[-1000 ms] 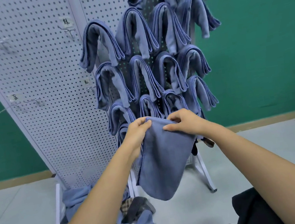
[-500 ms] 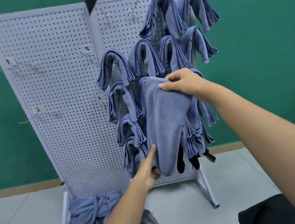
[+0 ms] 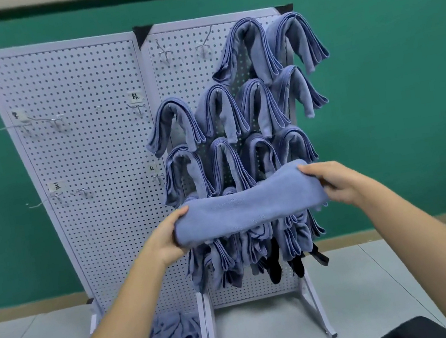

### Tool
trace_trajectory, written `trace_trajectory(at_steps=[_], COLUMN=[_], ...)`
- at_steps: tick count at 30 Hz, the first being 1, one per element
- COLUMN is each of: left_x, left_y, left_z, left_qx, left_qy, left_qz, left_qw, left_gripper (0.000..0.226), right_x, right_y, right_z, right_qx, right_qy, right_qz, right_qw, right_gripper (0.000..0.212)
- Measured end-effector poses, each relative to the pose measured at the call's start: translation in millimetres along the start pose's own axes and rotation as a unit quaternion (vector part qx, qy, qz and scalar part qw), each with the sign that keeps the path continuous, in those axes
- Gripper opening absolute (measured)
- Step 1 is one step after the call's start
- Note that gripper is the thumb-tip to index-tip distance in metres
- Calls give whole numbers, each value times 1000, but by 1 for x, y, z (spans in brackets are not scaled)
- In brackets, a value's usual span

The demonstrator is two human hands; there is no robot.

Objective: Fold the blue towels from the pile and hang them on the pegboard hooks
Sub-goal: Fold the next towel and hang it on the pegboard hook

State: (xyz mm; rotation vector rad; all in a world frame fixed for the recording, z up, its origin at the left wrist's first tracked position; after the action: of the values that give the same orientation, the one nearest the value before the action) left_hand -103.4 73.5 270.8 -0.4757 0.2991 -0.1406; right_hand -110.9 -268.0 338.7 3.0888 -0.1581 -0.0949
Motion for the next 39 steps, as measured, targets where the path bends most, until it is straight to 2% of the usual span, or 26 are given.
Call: trace_trajectory(at_steps=[4, 8, 12, 14, 16, 19, 22, 32, 34, 36, 39], left_x=[-4, -12, -18, -21, -26, -30, -33, -34, -30, -28, -25], left_y=[15, 31, 43, 43, 36, 31, 30, 11, 5, 0, 1], left_z=[36, 61, 77, 86, 99, 111, 111, 114, 112, 110, 111], left_qx=[111, 220, 294, 288, 242, 154, 161, 140, 190, 238, 241], left_qy=[-35, -89, -109, -126, -160, -184, -194, -194, -191, -204, -233], left_qz=[3, 19, 32, 25, -4, -40, -44, -65, -37, 4, 63], left_qw=[993, 971, 949, 949, 957, 970, 967, 969, 962, 949, 940], left_gripper=[22, 23, 25, 25, 20, 31, 35, 30, 28, 21, 28], right_x=[1, -1, -1, -1, 2, 6, 5, 1, 2, 3, 2], right_y=[-23, -39, -49, -51, -48, -45, -43, -39, -40, -43, -44], right_z=[7, 5, 3, -10, -26, -35, -28, -35, -36, -36, -40], right_qx=[5, -66, -119, -90, 5, 84, 47, 34, 11, -25, -14], right_qy=[12, 44, 52, 95, 150, 180, 176, 163, 150, 153, 154], right_qz=[-99, -141, -165, -151, -117, -88, -76, -40, -19, -6, 1], right_qw=[995, 987, 978, 980, 982, 976, 980, 985, 988, 988, 988], right_gripper=[8, 5, 5, 12, 23, 30, 38, 26, 17, 20, 27])
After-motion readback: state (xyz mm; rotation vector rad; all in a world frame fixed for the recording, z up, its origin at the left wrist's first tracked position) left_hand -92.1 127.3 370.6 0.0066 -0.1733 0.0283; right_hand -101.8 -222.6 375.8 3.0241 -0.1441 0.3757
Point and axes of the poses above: each hand's wrist, its own x-axis towards the middle knuckle, its own y-axis out of the back of the hand, z = x × y, the point moved 7 cm from there along x, towards the middle knuckle, and after that the axes turned 2 degrees about -z, right-handed, at the moved point
